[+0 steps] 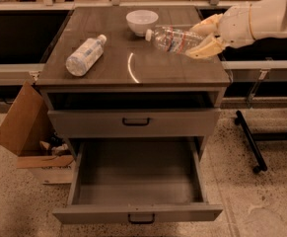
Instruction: Pick water bottle from middle drawer and place on counter
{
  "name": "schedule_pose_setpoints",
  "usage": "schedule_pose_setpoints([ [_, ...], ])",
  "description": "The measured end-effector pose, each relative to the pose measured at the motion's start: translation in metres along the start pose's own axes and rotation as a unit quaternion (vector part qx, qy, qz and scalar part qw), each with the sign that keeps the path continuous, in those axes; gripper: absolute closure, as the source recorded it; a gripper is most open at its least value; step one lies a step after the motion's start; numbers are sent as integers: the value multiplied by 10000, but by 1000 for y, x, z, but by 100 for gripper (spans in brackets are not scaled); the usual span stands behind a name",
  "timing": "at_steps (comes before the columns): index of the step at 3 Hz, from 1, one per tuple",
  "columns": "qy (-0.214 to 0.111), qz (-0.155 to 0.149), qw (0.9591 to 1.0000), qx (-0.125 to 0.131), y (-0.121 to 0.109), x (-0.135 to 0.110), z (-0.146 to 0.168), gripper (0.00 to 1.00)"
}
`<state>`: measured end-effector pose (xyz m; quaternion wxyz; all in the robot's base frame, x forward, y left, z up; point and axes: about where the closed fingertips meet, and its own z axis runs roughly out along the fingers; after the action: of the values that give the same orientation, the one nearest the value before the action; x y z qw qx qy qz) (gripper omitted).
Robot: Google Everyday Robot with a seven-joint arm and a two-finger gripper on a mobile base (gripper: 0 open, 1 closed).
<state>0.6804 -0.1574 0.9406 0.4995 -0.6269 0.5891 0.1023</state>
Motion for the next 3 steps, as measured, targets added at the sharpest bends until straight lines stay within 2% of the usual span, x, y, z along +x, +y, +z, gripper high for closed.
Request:
schedule_pose_setpoints([
  [2,15,576,9978,-329,-18,17,68,98],
  [3,61,705,9966,-428,-25,22,86,75],
])
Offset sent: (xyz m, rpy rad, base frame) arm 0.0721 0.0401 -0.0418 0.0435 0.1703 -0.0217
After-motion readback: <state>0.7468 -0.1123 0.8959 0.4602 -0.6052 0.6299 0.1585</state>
